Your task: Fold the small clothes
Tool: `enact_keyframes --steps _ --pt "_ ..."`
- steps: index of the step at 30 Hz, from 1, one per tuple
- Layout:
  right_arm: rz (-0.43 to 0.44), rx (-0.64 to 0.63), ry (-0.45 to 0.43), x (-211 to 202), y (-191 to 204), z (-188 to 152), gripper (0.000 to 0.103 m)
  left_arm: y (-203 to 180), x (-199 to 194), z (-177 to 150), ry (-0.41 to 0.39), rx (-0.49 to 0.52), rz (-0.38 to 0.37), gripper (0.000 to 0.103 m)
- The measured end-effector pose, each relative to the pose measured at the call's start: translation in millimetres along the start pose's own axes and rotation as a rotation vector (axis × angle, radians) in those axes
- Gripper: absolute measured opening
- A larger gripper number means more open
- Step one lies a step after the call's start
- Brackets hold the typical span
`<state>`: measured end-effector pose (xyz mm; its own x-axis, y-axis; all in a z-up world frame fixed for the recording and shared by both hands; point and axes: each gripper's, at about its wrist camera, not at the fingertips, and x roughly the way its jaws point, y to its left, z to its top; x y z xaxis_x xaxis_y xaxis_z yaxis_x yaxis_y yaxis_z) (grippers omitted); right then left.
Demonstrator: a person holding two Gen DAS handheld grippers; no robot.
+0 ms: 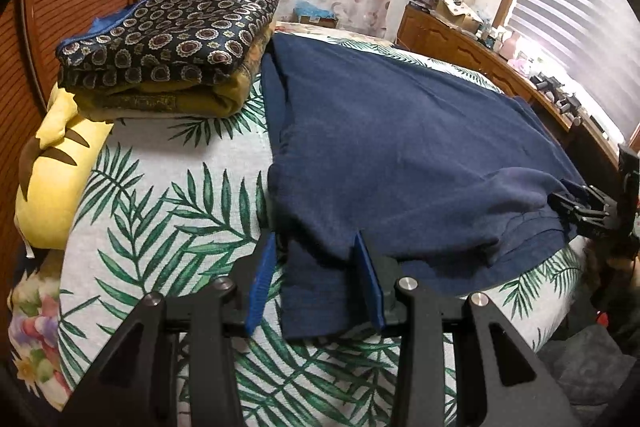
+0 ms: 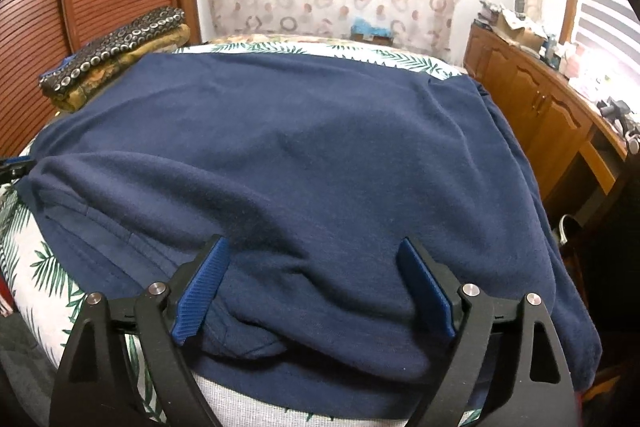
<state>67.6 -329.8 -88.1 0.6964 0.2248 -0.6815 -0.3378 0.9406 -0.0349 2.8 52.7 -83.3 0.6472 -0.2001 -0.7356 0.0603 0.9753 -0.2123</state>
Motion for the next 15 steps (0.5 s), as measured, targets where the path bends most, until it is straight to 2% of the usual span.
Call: enact_keyframes --steps 12,15 --pt "-0.003 0.016 -0.004 2.0 1.4 1.3 0.089 -1.1 2.7 1.8 -0.015 0.022 -0.017 0.038" --pt "-0.006 0.016 -0.003 2.5 2.4 1.5 0.089 0.6 3.6 2.8 -0.021 0.023 -0.028 0.030"
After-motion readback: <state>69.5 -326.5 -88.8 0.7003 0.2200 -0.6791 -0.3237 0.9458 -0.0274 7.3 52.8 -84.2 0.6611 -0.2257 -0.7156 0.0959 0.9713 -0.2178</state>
